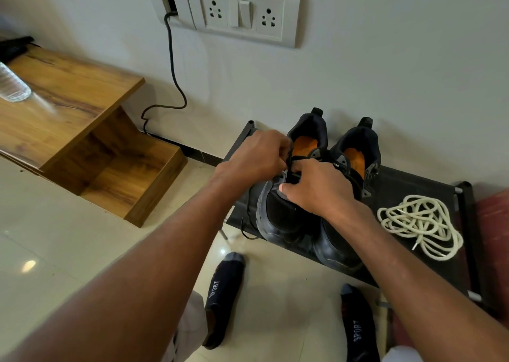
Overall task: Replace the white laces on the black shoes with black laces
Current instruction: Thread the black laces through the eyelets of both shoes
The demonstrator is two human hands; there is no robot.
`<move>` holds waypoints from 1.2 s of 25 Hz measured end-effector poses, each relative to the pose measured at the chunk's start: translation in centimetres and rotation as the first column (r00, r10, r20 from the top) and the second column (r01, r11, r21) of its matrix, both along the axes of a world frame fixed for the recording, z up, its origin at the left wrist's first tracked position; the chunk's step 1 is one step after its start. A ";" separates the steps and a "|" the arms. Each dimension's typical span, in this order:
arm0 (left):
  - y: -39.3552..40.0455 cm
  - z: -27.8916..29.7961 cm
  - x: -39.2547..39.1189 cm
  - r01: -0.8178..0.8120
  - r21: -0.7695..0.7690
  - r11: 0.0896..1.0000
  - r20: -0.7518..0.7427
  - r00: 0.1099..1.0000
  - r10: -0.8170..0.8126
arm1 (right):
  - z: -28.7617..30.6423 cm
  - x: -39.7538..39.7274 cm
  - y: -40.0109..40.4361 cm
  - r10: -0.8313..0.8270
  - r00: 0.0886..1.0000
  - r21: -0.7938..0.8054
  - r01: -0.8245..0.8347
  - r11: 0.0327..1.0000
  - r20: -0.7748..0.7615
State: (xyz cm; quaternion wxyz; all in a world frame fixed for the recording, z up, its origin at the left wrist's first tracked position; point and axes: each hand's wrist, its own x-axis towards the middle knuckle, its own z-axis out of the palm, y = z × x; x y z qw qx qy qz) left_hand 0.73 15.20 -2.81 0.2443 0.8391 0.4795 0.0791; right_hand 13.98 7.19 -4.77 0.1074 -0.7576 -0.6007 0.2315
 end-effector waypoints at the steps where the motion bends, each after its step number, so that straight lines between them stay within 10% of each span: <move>1: 0.1 0.3 -0.1 -0.010 -0.021 1.000 0.001 1.000 0.010 | 0.2 -0.1 -0.1 0.010 0.999 0.009 -0.010 1.000 0.035; 4: 0.2 2.2 -0.3 -0.077 -0.270 0.960 0.349 0.921 0.172 | 0.8 -0.1 -0.4 0.029 0.992 0.043 -0.034 0.999 0.121; 8: 0.8 4.3 -0.7 0.048 -0.585 0.810 0.734 0.455 0.503 | 1.2 0.3 -0.7 0.068 0.986 0.046 -0.076 0.996 0.153; 10: 1.1 3.2 -0.9 -0.159 -0.363 0.918 0.565 0.746 0.352 | 0.8 0.4 -0.7 0.072 0.986 0.070 -0.083 0.994 0.153; 12: 0.7 1.0 -0.7 -0.125 -0.081 0.989 0.063 0.989 0.130 | 0.7 0.4 -0.6 0.065 0.986 0.083 -0.079 0.993 0.156; 14: 0.3 -0.4 -0.3 -0.030 -0.121 0.992 -0.149 0.989 0.012 | 0.7 0.4 -0.6 0.057 0.985 0.090 -0.072 0.993 0.163; 19: 0.8 1.1 -0.2 -0.116 -0.076 0.990 0.107 0.986 0.124 | 0.7 0.5 -0.6 0.074 0.986 0.074 -0.086 0.994 0.151; 22: 0.9 4.1 0.0 -0.136 -0.375 0.917 0.725 0.573 0.381 | 0.8 0.7 -0.6 0.094 0.986 0.075 -0.105 0.992 0.141; 24: 1.2 5.0 -0.4 -0.018 -0.490 0.872 0.827 0.308 0.471 | 0.7 0.8 -0.5 0.102 0.984 0.087 -0.115 0.989 0.144; 26: 1.5 4.0 -0.9 -0.226 -0.311 0.923 0.695 0.609 0.383 | 0.5 0.7 -0.4 0.100 0.983 0.082 -0.114 0.990 0.153; 28: 1.5 1.4 -1.1 -0.225 -0.011 0.974 0.219 0.950 0.222 | 0.4 0.6 -0.3 0.096 0.984 0.074 -0.109 0.991 0.152; 30: 1.3 -0.7 -1.1 -0.065 -0.067 0.996 -0.104 0.993 0.058 | 0.5 0.6 -0.3 0.085 0.987 0.074 -0.095 0.993 0.133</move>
